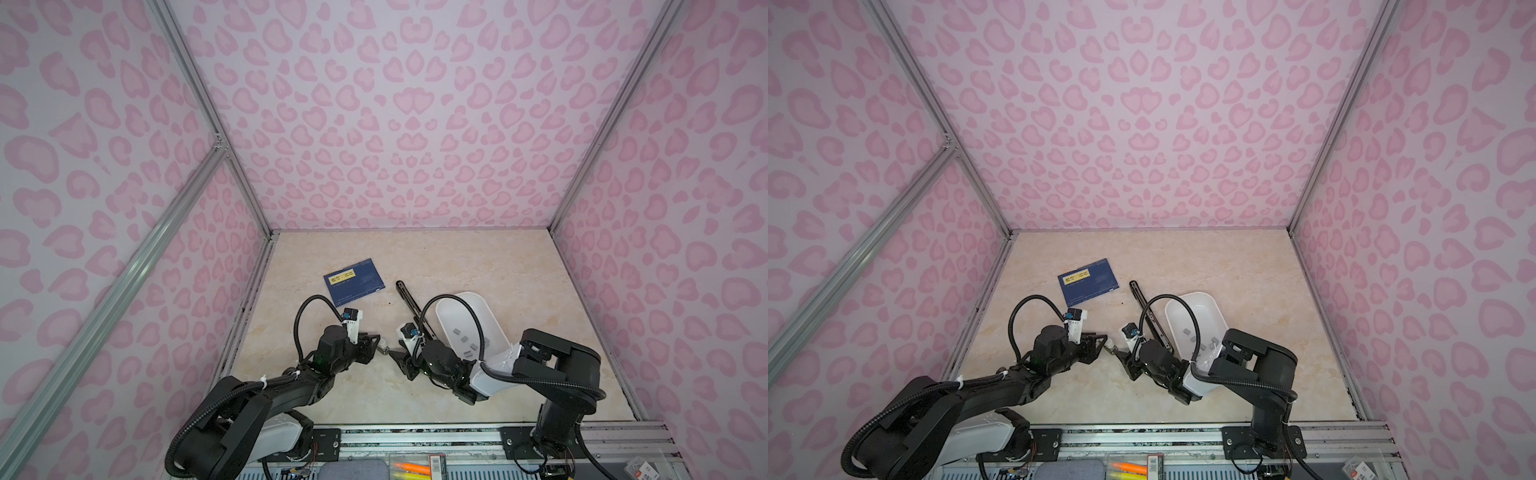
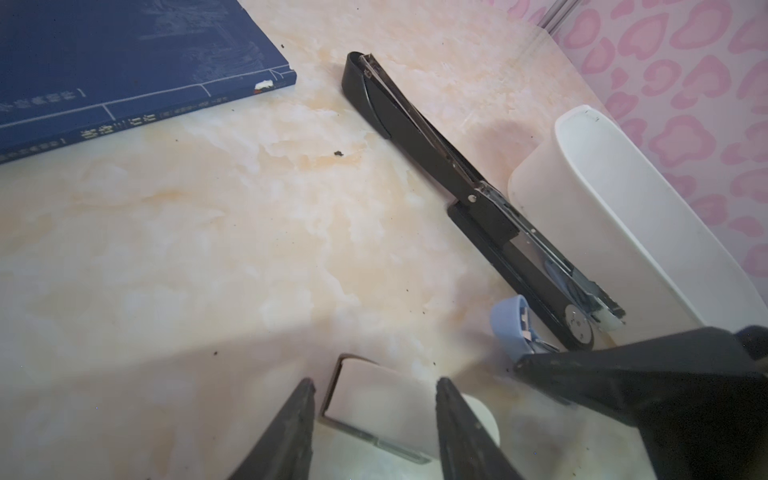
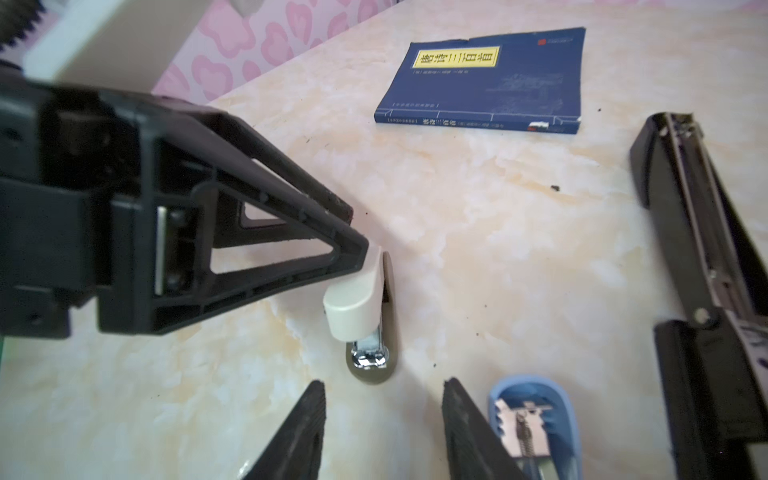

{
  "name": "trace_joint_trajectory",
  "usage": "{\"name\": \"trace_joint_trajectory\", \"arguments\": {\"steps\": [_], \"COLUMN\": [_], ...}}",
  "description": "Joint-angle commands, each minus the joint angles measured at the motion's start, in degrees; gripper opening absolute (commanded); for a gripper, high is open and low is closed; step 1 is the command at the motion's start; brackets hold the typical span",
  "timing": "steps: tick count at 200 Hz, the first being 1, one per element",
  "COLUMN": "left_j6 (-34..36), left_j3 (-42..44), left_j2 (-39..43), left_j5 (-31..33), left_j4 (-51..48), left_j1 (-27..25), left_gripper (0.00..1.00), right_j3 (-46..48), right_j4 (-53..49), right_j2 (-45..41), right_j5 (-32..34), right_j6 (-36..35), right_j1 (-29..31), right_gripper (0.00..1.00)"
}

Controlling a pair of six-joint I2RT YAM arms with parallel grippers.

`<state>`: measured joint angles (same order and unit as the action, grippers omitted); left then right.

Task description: Load the staples into the stapler

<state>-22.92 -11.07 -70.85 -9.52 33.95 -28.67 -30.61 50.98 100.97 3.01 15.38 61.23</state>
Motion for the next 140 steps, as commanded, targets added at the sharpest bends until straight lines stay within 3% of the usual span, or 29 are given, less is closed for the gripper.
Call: {"name": "trace_joint_trajectory", "arguments": {"steps": [1,68,140], "left_j6": [0.6,0.8,0.9], "left_j3": [0.2,-0.2,0.0], "left_j2": [0.1,-4.2,-4.2], "left_j5": [1.8,2.0,2.0], "left_j4": [0.5,2.6,2.9], "left_j1": [0.0,-0.2,-0.2], "left_gripper": [0.48,0.43,0.42], "right_j3": [-0.3,-9.6,-12.1], "right_j4": [-0.6,-12.6,-13.5], "right_j2": [-1.7,0.1,5.5], "right_j5": [1.1,3.3,2.9], "right_j6": [-0.4,-1.3,-1.0], "right_j1": [0.2,1.5,1.6], "right_gripper": [0.4,0.27,0.25]}}
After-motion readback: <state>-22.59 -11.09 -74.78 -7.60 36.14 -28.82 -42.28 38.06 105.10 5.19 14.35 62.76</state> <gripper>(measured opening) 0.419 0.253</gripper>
